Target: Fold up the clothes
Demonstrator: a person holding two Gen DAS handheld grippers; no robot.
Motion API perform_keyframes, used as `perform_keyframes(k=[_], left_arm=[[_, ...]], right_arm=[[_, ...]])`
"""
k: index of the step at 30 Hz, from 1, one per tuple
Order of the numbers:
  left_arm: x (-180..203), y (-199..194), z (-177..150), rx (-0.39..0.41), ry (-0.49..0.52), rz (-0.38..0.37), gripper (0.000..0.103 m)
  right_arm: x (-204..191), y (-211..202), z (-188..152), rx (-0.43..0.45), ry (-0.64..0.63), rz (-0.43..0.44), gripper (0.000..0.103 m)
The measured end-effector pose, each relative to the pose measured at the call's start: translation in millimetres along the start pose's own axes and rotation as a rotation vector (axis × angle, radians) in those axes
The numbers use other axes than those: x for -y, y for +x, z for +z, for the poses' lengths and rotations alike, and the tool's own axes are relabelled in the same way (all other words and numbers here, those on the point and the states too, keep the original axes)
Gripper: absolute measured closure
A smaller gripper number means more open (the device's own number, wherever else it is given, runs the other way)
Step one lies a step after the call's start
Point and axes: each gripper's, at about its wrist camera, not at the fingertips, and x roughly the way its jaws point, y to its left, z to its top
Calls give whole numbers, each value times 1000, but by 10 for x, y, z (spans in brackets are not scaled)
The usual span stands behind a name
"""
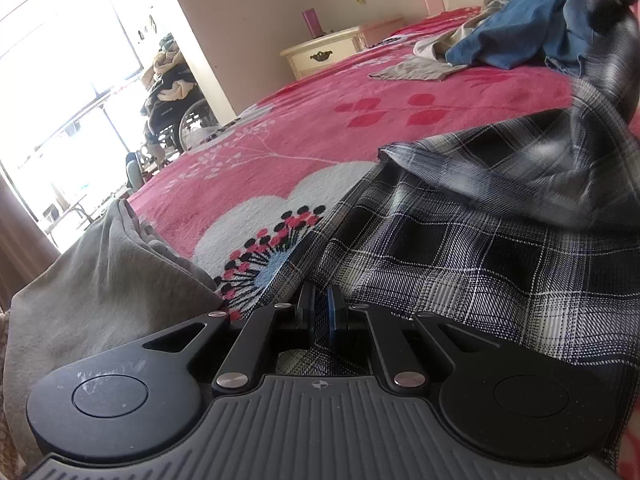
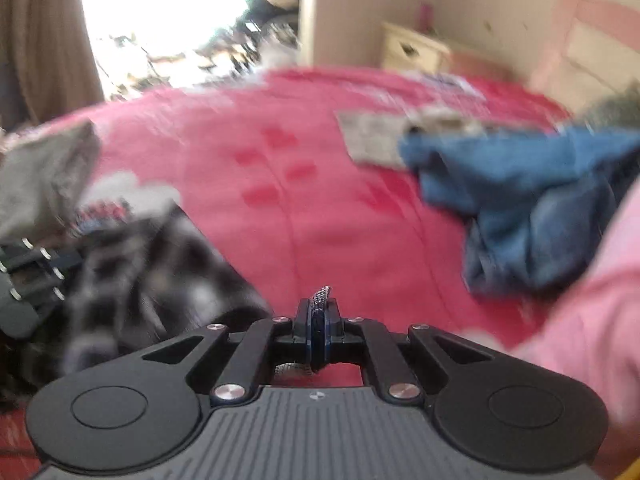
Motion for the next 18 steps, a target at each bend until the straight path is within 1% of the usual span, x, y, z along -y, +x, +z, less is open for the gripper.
perform_keyframes(k=[2,4,5,6,7,8,11,13,15,18], left_arm=[[6,-1,1,0,2,1,98],[12,-1,3,0,5,2,98],[15,-2,4,0,6,2,98],[18,-2,4,0,7,3,98],[21,-2,5,0,8,3,98],[11,-2,2,0,9,4,98],[-8,8,-7,0,14,5,98],[-10,9,-6,-1,14,5,98],[-10,10,-6,-1,15,5,98],[-10,12,-9,-1,17,7,98]], right_arm=[[49,14,-119,-27,-1,-9,95],[-33,-149,-206,57,-87,-12,91],[-109,-231,-233,112,-151,3,86],[-218,-291,-265,158,-227,26,78],[-323,-358,-300,199,-322,62,74],[-410,-400,-330,215,-399,106,71],[-709,-424,-440,197,-660,256,71],[-901,-377,-550,177,-799,300,71],[-1100,-247,-665,152,-903,305,71],[-1207,-12,-724,100,-951,322,72]])
